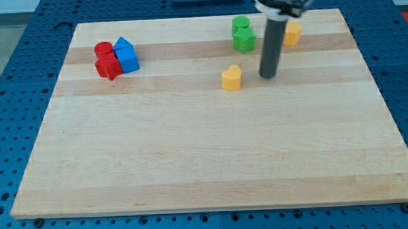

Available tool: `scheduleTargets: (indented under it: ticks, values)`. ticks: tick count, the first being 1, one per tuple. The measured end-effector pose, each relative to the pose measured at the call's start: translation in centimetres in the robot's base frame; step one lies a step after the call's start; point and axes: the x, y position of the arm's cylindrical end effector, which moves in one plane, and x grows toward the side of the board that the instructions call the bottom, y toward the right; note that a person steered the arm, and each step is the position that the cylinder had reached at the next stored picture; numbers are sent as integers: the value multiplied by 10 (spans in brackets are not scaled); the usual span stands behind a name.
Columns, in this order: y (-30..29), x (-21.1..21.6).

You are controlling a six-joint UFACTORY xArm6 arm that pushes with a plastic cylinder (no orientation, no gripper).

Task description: Slide the yellow heart towards the center left

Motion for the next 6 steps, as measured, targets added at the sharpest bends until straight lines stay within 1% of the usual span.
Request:
scheduleTargets:
  ticks: [1, 2, 3, 4, 5, 6]
  values:
    - [-79, 13]
    - [-63, 48]
    - [-32, 41]
    - [-37, 77]
    - [-100, 72]
    - [-168, 45]
